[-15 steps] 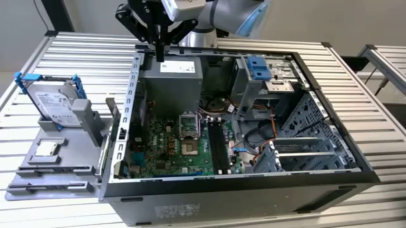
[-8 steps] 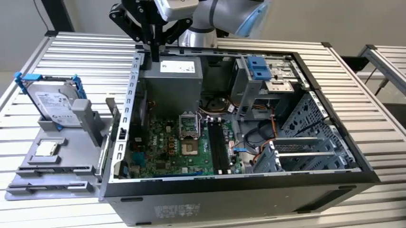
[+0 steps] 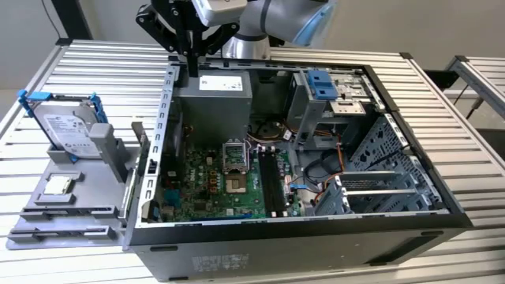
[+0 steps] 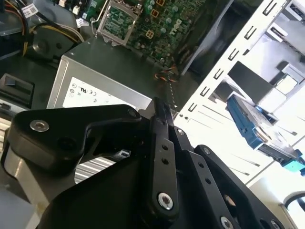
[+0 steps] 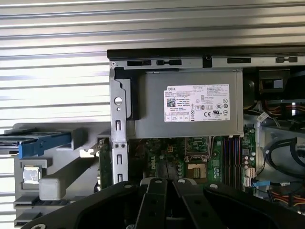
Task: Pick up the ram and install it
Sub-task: 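Reach for the ram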
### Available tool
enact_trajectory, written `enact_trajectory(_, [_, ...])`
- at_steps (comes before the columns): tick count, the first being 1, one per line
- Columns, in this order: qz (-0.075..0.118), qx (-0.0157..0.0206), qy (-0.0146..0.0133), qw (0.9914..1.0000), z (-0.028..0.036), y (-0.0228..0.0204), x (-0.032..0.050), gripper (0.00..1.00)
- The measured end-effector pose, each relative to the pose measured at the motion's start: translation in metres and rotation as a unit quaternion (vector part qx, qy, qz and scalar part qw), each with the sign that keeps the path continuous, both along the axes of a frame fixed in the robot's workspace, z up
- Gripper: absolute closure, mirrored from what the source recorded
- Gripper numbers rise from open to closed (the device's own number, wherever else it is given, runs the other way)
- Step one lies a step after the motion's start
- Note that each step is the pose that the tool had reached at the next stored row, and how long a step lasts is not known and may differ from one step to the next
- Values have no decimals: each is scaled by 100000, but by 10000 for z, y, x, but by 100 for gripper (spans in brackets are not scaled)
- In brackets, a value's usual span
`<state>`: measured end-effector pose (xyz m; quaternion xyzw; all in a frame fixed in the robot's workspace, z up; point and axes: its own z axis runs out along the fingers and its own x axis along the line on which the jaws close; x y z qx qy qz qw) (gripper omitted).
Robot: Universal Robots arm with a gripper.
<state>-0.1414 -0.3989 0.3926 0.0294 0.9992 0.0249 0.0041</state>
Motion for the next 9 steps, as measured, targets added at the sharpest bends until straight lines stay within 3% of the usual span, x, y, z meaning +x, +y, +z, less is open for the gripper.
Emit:
enact_trajectory(4, [-2, 0, -5, 100000, -1, 0, -4, 100])
enact_trajectory(9, [1, 0, -3, 100000, -1, 0, -80, 100])
